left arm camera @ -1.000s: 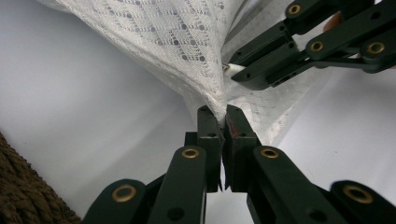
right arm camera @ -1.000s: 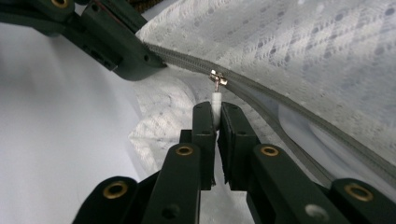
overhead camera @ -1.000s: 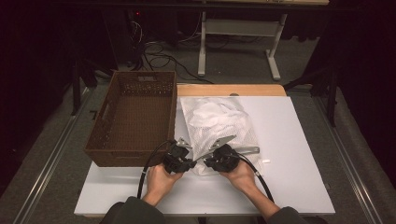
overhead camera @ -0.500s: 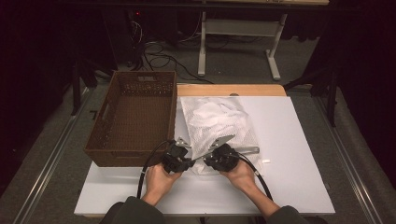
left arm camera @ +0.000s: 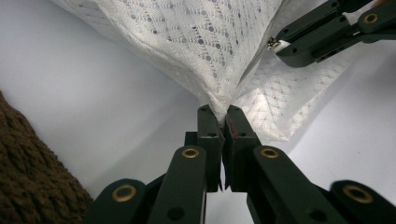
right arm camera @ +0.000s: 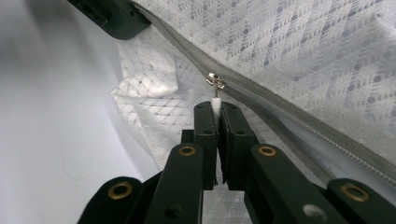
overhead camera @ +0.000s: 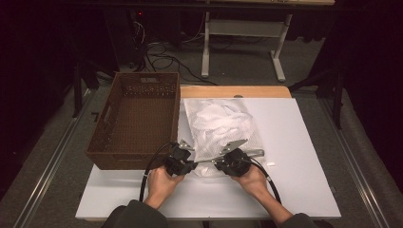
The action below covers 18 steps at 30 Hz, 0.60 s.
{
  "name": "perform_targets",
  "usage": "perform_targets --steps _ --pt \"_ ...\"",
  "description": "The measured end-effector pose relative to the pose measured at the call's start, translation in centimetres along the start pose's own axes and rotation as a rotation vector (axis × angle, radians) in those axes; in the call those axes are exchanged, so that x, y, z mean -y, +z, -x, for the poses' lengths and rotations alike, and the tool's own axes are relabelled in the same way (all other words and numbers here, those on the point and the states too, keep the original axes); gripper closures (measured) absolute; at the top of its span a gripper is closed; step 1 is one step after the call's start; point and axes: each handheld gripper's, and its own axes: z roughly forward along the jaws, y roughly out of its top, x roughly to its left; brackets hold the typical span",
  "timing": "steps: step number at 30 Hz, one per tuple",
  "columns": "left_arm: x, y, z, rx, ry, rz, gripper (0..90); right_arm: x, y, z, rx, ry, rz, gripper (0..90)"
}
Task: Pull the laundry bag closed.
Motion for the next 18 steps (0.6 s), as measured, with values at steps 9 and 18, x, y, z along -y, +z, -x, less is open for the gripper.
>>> perform_targets --steps 9,18 --pt "0.08 0.13 -0.17 -0.012 -0.008 -0.001 86.5 0.25 -0.17 0.38 0.002 0.015 0.003 87.3" --pt "0.19 0.51 -0.07 -0.019 0.004 -0.014 86.5 0.53 -0.41 0.39 0.021 0.005 -0.004 87.3"
